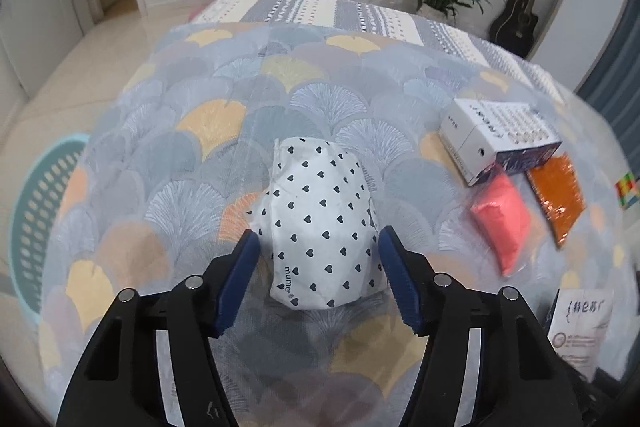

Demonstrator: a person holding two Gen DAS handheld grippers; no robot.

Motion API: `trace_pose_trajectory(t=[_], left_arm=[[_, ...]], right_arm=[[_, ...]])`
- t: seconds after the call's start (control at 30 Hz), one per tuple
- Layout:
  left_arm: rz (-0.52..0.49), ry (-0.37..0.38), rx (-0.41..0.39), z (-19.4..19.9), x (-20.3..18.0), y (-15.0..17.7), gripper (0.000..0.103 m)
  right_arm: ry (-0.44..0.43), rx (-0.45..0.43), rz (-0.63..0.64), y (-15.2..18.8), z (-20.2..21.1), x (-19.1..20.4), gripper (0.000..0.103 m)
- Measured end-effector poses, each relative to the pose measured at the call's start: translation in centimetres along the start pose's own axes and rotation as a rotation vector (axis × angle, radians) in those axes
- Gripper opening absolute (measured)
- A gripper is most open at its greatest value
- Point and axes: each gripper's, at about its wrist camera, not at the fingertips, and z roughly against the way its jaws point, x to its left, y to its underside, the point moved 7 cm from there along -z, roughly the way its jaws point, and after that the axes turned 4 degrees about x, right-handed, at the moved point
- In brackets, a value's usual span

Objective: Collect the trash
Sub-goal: 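Grasp the white heart-print bag with the left tool while the right tool grasps the navy milk carton, then carry the bag and carton over the blue basket and open both tools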

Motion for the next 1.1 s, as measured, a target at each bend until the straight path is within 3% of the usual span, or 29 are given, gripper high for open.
trace_pose_trajectory(t=[0.1, 0.2, 0.27, 0.43, 0.63, 0.83, 1.1], left_arm=[[-0.017, 0.004, -0.006, 0.2, -0.4, 0.0, 0.046], [-0.032, 0.031, -0.017, 0.5, -0.6, 0.0, 0.023], [-0.039, 0.042, -0.03, 0.9, -0.6, 0.0, 0.018], [-0.005, 0.137, -0.117, 3.5, 0.0, -0.7, 0.017], [0.077, 0.224, -0.282, 9.4, 3.9, -2.3, 0.016], [0.17, 0.176, -0.392, 13.5, 11.1, -3.3, 0.016], [0.378, 0.111, -0.448, 16.2, 22.3, -2.4, 0.016]], right_arm=[[-0.002, -0.016, 0.024, -0.1, 0.2, 0.4, 0.035], [-0.005, -0.04, 0.045, -0.4, 0.5, 0.8, 0.034], [-0.012, -0.055, 0.062, -0.6, 0.8, 1.2, 0.033], [-0.037, -0.123, 0.138, -1.1, 2.7, 3.6, 0.033], [-0.077, -0.214, 0.255, -1.7, 5.2, 8.5, 0.033], [-0.142, -0.265, 0.393, -2.4, 6.2, 16.8, 0.033], [-0.247, -0.267, 0.536, -1.4, 4.8, 27.9, 0.033]])
